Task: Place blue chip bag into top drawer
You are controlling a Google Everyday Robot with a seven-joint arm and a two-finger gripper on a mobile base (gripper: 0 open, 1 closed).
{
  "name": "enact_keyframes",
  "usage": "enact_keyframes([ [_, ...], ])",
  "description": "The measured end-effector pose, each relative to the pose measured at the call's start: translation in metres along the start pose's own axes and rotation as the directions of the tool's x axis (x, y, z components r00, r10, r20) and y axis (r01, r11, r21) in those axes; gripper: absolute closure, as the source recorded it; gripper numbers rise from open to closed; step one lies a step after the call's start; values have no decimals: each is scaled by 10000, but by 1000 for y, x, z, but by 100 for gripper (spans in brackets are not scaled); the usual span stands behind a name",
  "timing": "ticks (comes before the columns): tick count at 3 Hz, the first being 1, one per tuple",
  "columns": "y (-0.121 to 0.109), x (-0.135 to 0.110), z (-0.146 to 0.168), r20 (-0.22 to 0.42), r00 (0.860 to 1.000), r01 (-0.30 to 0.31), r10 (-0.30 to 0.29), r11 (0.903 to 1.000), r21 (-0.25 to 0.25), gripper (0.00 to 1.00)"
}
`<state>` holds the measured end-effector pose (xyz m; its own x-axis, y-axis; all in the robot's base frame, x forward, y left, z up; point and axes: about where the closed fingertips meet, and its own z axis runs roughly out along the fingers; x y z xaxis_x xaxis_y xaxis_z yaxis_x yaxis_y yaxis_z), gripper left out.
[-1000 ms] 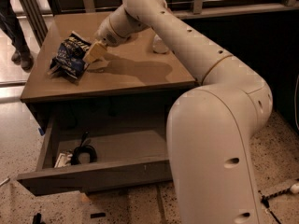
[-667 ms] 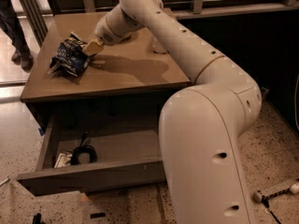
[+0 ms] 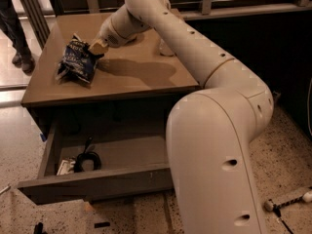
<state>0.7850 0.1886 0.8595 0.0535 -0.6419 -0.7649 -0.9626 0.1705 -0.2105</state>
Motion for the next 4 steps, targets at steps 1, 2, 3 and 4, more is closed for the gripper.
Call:
enact_keyframes([
  [1, 0, 0, 0, 0, 10000, 0, 0, 10000, 0, 100],
  [2, 9, 0, -17, -100, 9997, -232, 231, 9996, -132, 100],
  [3, 27, -8, -45, -128, 9994, -333, 330, 9991, -256, 100],
  [4, 58, -20, -84, 71, 9981, -603, 606, 9975, -361, 100],
])
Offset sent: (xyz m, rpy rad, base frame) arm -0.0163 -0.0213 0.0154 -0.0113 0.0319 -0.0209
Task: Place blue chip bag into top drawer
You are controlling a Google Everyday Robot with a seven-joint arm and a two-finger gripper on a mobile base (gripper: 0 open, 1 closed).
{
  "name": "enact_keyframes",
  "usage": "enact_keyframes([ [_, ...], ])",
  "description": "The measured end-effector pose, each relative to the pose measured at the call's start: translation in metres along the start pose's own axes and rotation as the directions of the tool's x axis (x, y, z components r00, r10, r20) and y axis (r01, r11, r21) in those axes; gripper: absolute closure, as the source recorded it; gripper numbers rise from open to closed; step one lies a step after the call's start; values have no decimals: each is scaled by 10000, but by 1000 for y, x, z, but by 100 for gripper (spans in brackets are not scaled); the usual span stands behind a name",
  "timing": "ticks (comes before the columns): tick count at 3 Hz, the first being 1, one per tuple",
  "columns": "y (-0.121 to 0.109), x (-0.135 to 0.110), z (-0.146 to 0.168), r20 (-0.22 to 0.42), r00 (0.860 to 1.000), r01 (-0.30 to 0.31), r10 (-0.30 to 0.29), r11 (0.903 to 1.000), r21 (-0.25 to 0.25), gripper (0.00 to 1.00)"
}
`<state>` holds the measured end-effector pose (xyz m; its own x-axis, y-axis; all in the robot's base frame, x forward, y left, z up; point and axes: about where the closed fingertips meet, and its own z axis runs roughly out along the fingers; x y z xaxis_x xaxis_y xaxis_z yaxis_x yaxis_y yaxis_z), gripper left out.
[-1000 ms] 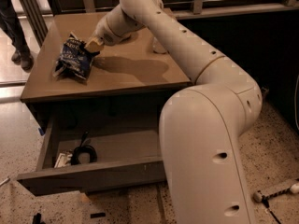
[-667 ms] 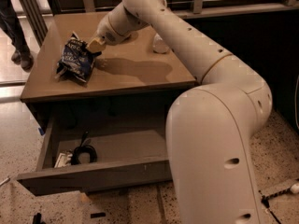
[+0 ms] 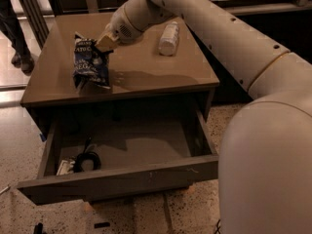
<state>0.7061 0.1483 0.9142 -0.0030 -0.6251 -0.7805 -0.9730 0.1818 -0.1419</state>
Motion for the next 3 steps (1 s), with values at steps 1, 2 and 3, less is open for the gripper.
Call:
enact_keyframes([
  [1, 48, -9, -46, 233, 9990, -380, 384, 9991, -192, 100],
  [2, 48, -9, -45, 187, 9990, -407, 411, 9989, -224, 100],
  [3, 56, -8, -56, -62, 9974, -723, 721, 9969, -325, 100],
])
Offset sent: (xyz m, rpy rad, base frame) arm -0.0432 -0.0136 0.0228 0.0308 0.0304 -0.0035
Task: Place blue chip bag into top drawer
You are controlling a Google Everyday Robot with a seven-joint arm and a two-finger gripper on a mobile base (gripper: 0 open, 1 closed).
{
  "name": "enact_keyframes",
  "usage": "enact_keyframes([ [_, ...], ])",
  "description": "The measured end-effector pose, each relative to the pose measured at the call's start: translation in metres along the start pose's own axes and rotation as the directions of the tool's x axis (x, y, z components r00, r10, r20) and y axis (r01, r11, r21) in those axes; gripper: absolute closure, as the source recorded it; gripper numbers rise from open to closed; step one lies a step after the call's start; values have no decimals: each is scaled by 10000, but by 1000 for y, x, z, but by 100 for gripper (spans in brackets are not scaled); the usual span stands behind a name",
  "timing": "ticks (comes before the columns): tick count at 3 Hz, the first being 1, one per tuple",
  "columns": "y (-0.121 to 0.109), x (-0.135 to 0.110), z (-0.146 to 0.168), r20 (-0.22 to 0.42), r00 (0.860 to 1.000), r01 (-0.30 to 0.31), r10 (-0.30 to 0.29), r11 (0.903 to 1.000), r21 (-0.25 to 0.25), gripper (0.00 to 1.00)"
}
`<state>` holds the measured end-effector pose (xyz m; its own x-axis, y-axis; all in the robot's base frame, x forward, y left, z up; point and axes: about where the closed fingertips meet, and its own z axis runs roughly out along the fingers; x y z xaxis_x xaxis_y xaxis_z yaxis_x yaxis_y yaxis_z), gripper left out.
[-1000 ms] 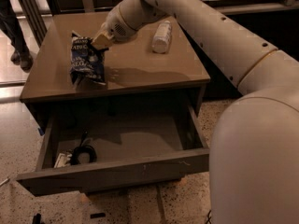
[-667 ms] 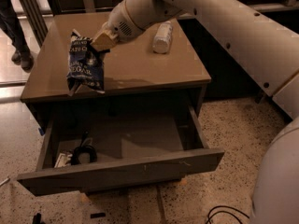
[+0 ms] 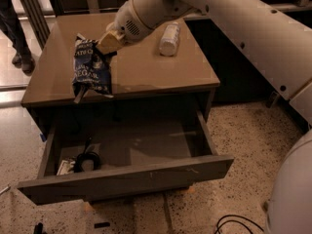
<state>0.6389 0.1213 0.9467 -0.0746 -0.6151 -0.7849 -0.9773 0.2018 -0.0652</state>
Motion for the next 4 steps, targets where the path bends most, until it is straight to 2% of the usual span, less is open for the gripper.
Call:
enact_keyframes([
  [1, 26, 1, -19, -235, 9975, -668, 670, 9977, 80, 100],
  [2, 64, 4, -38, -477, 9885, -1425, 1438, 9893, 300, 100],
  [4, 138, 11, -61, -1000, 9597, -2552, 2627, 9634, 822, 100],
])
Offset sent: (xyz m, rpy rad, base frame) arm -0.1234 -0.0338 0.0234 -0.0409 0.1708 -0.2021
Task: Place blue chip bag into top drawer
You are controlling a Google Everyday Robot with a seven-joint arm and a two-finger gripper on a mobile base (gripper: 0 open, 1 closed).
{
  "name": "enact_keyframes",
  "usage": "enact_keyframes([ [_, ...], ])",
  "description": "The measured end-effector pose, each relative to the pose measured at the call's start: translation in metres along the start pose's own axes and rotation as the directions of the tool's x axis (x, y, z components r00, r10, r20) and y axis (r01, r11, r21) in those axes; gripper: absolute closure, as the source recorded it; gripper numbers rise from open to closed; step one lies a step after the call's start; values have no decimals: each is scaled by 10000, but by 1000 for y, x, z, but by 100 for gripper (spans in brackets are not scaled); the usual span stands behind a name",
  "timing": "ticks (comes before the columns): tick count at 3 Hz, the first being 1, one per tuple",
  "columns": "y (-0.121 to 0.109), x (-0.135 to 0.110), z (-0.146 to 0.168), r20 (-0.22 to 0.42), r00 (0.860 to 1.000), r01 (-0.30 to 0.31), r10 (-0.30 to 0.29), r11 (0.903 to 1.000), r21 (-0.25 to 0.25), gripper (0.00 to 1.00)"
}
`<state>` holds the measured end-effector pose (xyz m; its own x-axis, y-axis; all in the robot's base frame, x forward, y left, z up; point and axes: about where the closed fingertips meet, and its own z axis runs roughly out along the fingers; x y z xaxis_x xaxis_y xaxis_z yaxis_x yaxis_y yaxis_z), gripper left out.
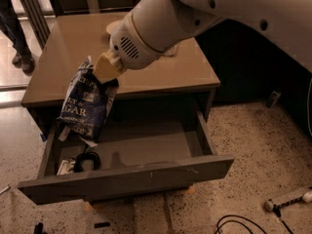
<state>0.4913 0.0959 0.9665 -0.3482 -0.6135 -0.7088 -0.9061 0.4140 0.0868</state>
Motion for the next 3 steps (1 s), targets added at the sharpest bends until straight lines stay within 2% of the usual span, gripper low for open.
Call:
enact_keyframes([
  [1, 0, 0, 0, -2, 10000, -2, 2, 10000, 1, 100],
  [3, -3, 9, -2, -315, 9987, -385, 391, 9991, 177, 100],
])
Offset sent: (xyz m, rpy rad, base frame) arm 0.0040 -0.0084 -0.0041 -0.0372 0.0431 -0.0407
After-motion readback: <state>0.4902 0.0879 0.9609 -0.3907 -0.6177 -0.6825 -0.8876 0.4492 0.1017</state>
